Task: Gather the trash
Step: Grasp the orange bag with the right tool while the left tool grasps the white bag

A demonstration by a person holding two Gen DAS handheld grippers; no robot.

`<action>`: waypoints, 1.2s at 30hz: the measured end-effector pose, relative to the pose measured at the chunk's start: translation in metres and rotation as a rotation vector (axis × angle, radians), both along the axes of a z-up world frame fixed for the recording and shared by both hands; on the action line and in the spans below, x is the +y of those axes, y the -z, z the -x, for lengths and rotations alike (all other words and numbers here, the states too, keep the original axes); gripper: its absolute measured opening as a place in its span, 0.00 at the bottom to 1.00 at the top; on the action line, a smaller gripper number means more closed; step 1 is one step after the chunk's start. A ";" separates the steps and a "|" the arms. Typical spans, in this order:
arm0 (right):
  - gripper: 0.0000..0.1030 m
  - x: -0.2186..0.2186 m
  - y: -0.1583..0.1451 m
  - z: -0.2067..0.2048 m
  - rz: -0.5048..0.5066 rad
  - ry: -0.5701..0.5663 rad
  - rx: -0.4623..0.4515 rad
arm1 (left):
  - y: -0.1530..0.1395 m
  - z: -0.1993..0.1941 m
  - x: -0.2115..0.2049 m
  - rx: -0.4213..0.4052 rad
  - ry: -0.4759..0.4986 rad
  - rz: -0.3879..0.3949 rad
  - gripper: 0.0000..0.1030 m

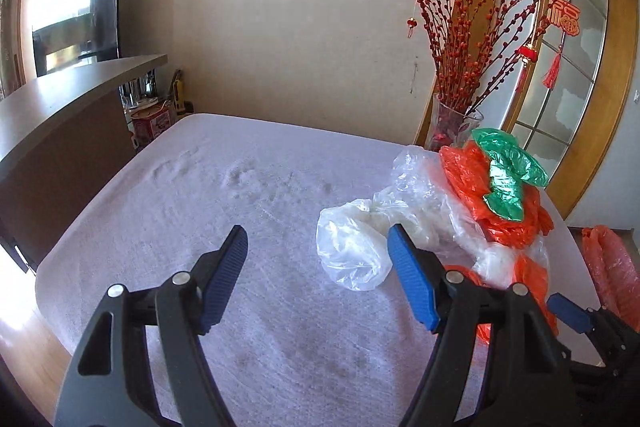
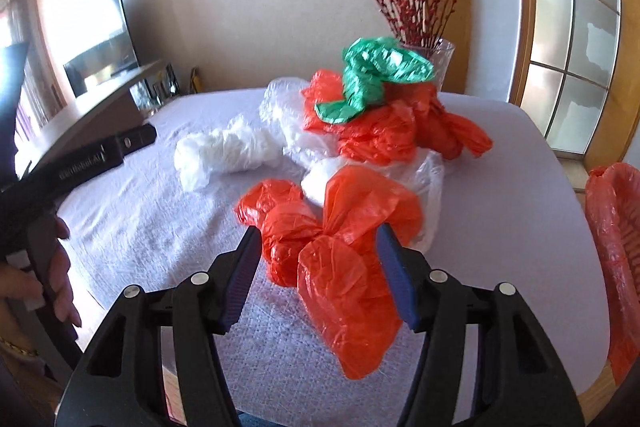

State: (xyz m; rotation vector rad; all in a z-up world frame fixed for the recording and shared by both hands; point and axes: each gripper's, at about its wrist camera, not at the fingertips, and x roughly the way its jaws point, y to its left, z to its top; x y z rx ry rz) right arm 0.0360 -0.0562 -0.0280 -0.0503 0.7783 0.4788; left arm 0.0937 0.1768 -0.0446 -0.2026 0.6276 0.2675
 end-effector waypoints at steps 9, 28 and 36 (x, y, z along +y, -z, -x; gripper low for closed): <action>0.41 0.016 0.025 0.000 0.087 -0.030 0.020 | 0.011 -0.018 -0.004 0.042 0.056 0.009 0.72; 0.25 -0.029 -0.029 0.018 -0.009 0.049 -0.092 | 0.045 -0.098 -0.020 0.271 0.230 0.019 0.72; 0.25 -0.069 -0.024 0.005 -0.027 0.168 -0.073 | 0.053 -0.110 -0.014 0.318 0.263 0.097 0.49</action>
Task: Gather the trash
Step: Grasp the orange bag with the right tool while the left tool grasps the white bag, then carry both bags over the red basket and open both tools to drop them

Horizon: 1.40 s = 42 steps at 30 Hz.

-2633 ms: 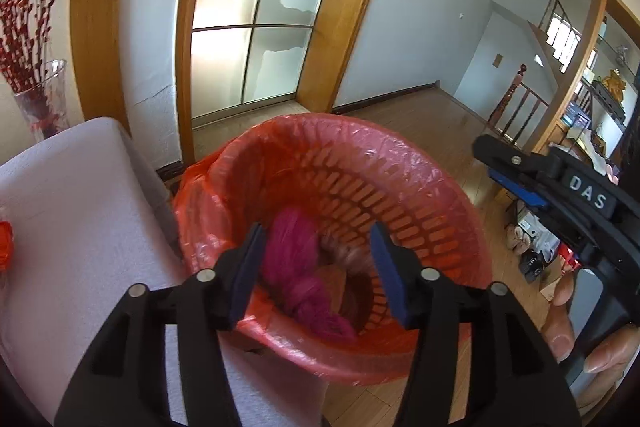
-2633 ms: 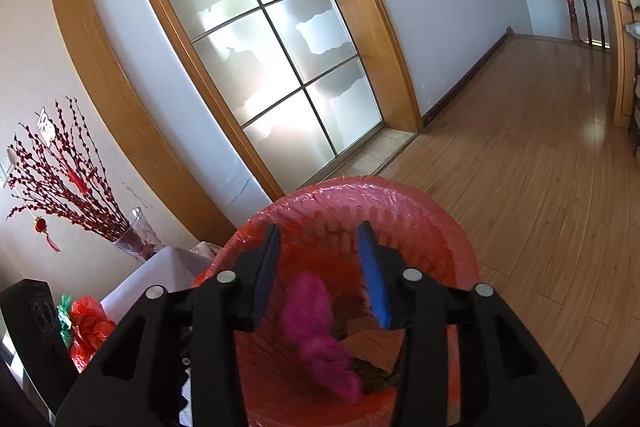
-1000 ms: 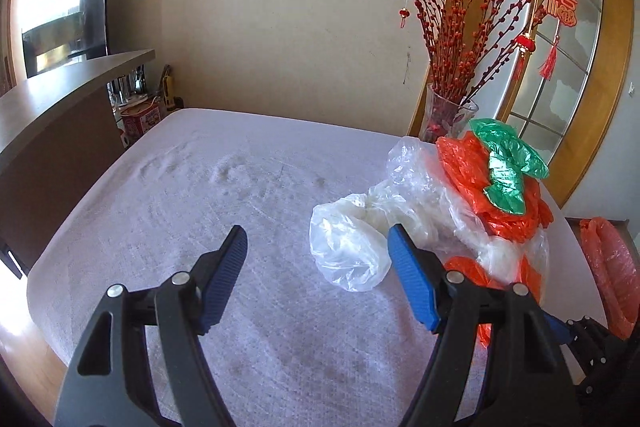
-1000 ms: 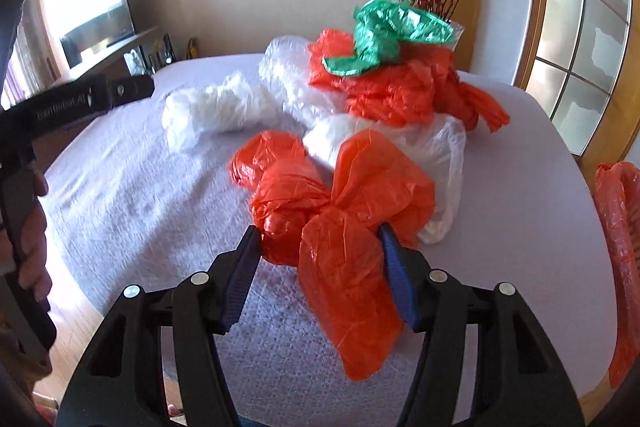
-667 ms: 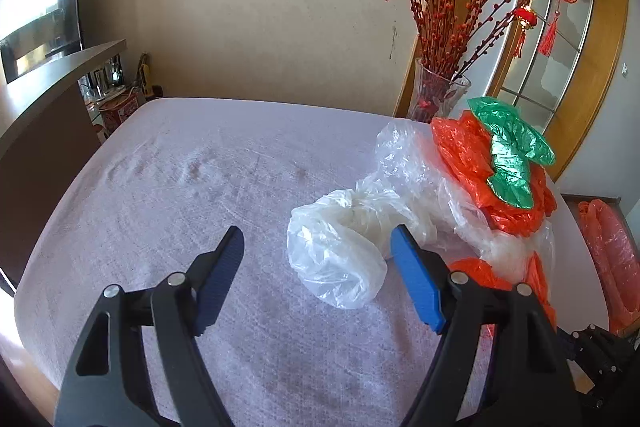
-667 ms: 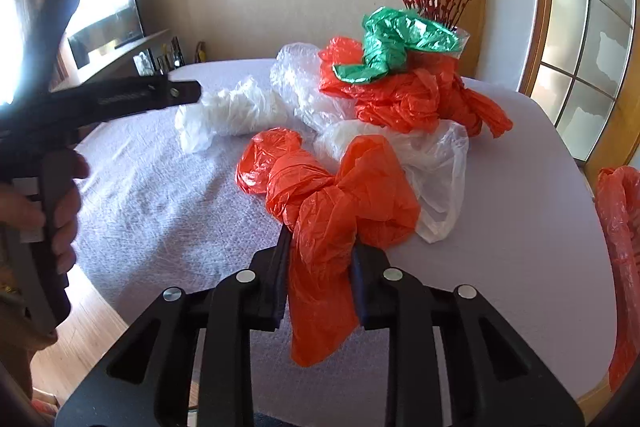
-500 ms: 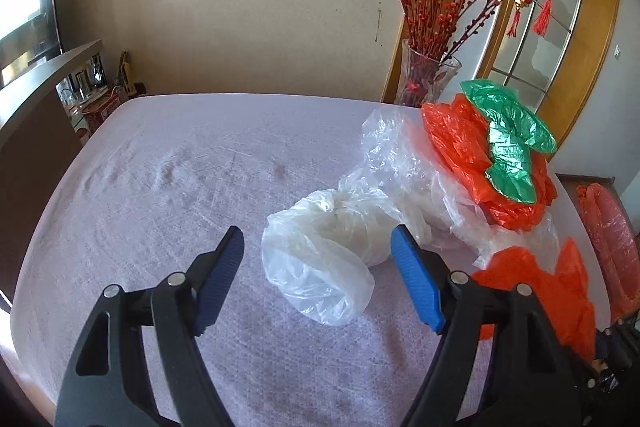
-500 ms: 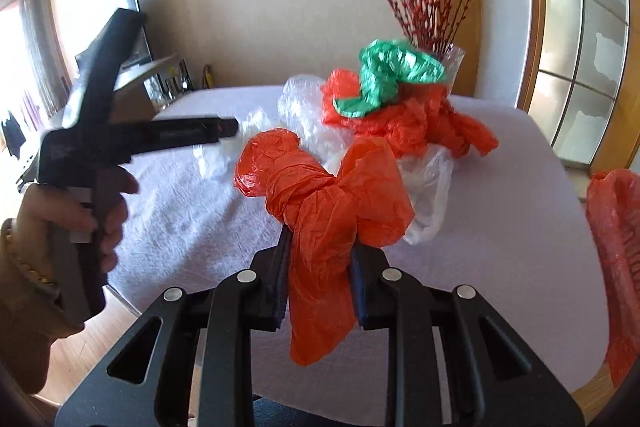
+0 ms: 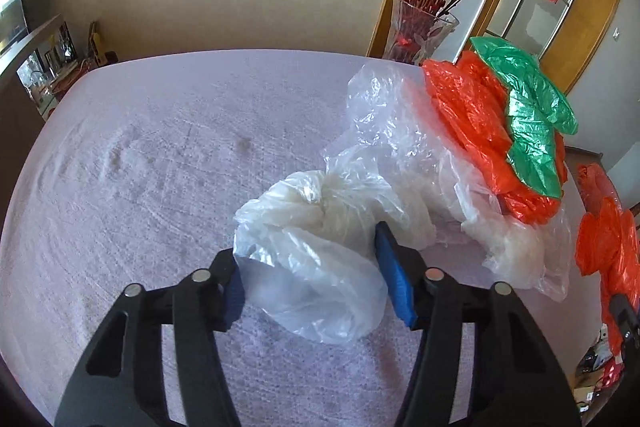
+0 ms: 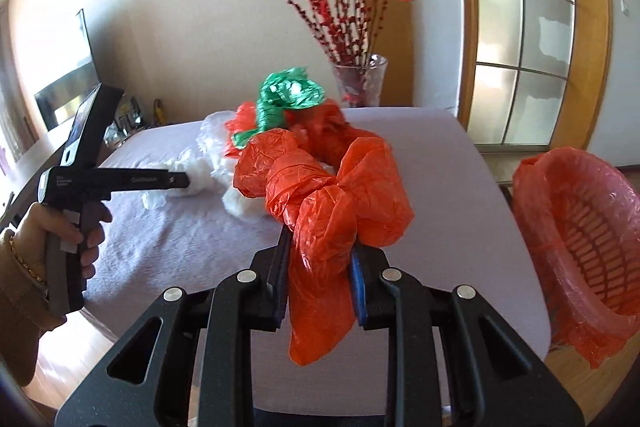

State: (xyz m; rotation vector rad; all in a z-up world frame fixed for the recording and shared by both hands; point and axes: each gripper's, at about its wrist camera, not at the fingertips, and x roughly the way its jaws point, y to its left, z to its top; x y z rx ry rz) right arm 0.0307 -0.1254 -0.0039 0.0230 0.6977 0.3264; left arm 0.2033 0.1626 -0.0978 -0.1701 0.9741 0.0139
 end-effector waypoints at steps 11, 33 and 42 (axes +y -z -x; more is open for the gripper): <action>0.25 -0.034 -0.006 -0.005 -0.030 0.088 -0.017 | -0.014 0.015 -0.006 -0.063 0.008 -0.022 0.37; 0.25 -0.084 -0.012 -0.002 -0.083 0.206 -0.038 | -0.092 0.050 -0.092 -0.287 0.123 -0.039 0.38; 0.25 -0.111 -0.013 0.000 -0.100 0.263 -0.040 | -0.093 0.048 -0.139 -0.295 0.218 -0.016 0.38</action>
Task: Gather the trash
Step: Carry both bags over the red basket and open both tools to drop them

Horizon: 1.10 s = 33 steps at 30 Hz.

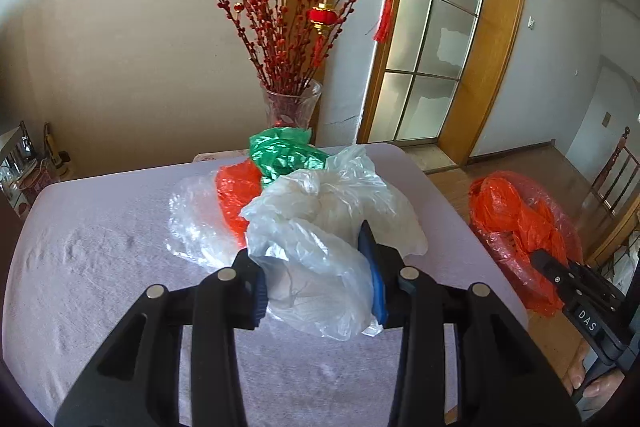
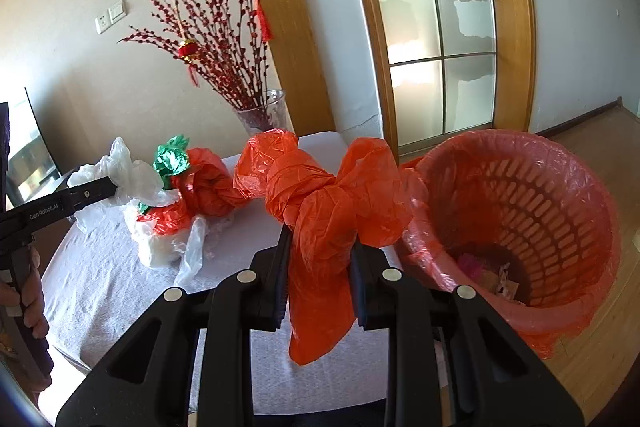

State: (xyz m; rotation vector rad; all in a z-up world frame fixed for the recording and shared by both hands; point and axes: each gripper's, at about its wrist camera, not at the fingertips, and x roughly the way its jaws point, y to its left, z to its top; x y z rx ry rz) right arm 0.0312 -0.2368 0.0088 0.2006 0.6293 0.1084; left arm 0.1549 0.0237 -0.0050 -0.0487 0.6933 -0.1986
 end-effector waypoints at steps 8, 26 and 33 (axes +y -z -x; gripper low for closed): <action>0.25 -0.031 0.000 0.004 -0.010 0.072 -0.004 | 0.005 -0.005 -0.046 0.010 0.090 0.021 0.38; 0.25 -0.108 -0.002 0.013 -0.070 0.276 -0.025 | 0.026 -0.015 -0.159 0.030 0.290 0.077 0.38; 0.25 -0.148 -0.016 0.016 -0.118 0.365 -0.080 | 0.036 -0.025 -0.203 0.048 0.360 0.113 0.38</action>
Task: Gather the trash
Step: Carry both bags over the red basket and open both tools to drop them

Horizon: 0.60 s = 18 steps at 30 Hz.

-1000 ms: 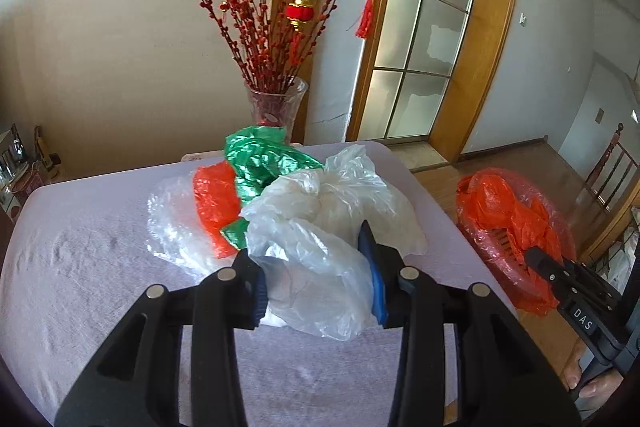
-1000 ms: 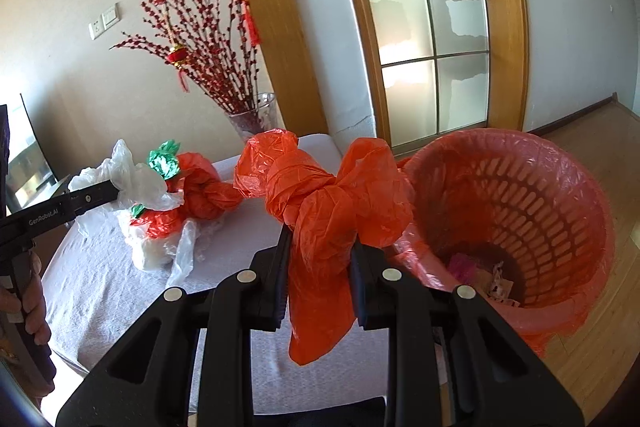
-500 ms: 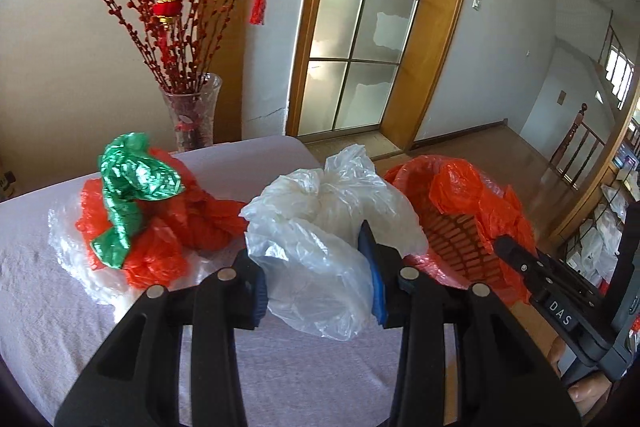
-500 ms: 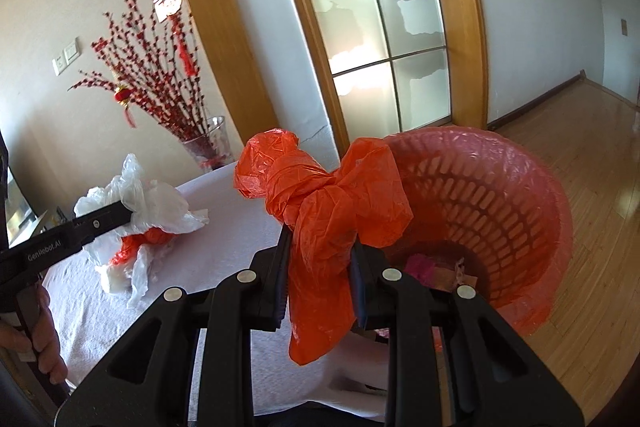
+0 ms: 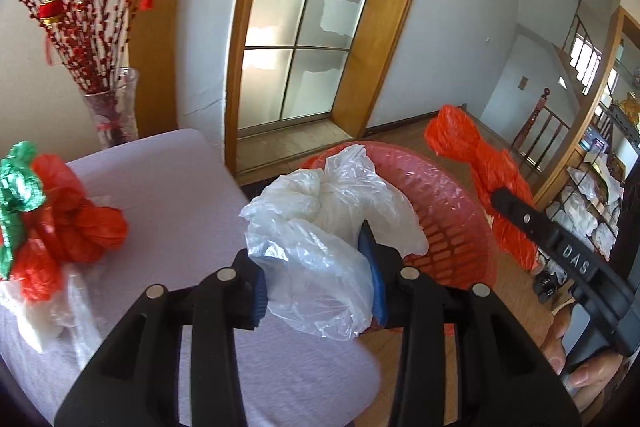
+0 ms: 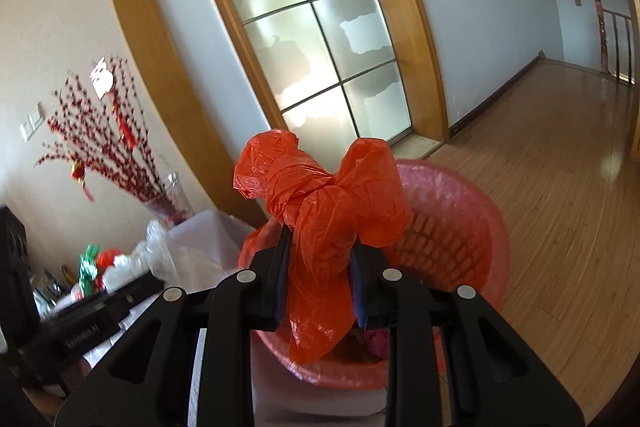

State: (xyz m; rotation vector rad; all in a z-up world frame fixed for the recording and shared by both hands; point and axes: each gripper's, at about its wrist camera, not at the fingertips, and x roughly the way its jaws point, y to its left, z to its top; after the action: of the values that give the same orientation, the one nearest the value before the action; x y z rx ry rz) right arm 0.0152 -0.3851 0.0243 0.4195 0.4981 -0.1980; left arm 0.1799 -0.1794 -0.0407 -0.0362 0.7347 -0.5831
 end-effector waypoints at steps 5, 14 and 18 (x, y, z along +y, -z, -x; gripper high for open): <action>0.25 -0.022 -0.002 -0.004 -0.039 0.036 -0.019 | 0.006 -0.008 -0.026 0.009 0.037 0.008 0.38; 0.52 -0.046 0.003 -0.018 -0.096 0.060 -0.032 | 0.026 -0.026 -0.066 0.034 0.084 -0.005 0.52; 0.53 -0.050 0.009 -0.014 -0.091 0.080 -0.013 | 0.038 -0.027 -0.064 0.060 0.074 -0.022 0.58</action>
State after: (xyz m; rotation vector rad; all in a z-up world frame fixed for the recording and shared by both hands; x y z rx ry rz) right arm 0.0290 -0.4356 0.0154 0.5298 0.4788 -0.2499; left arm 0.2068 -0.2437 -0.0784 -0.0064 0.8031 -0.6468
